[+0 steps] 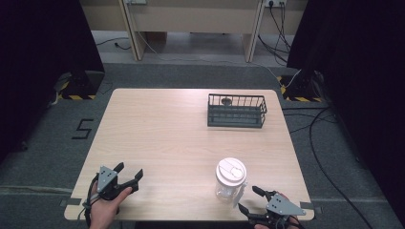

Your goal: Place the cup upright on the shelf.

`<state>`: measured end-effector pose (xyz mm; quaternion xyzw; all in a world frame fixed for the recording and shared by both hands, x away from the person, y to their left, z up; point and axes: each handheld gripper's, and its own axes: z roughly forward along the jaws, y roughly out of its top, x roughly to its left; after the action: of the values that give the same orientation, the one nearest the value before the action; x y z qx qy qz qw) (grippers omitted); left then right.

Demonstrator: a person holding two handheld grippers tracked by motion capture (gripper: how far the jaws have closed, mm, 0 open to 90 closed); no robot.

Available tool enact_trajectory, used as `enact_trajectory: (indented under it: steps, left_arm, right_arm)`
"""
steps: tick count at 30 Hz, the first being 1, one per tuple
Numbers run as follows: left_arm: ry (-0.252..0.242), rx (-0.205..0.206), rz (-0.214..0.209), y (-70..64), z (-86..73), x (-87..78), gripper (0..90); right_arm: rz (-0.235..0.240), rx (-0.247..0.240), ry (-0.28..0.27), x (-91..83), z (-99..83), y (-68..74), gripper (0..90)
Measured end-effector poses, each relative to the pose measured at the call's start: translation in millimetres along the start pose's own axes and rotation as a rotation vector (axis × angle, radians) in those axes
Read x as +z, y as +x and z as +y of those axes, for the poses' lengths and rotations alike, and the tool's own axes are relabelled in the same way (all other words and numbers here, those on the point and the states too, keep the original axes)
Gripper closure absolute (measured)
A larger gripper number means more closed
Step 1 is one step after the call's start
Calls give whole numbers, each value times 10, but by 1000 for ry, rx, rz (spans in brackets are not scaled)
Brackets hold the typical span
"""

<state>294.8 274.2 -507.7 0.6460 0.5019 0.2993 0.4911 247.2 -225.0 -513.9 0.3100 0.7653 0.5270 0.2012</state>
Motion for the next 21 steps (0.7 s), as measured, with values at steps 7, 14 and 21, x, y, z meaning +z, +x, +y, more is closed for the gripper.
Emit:
enact_trajectory:
  steps: [7, 14, 21]
  left_arm:
    - [-2, 1, 1, -4, 0, 0, 185]
    - [-3, 1, 1, -8, 3, 1, 185]
    - [-1, 1, 1, -2, 1, 0, 185]
  right_arm:
    - [4, 4, -46, -71, 79, 68, 241]
    - [17, 2, -70, -122, 169, 130, 260]
    - [30, -19, -65, -69, 235, 163, 255]
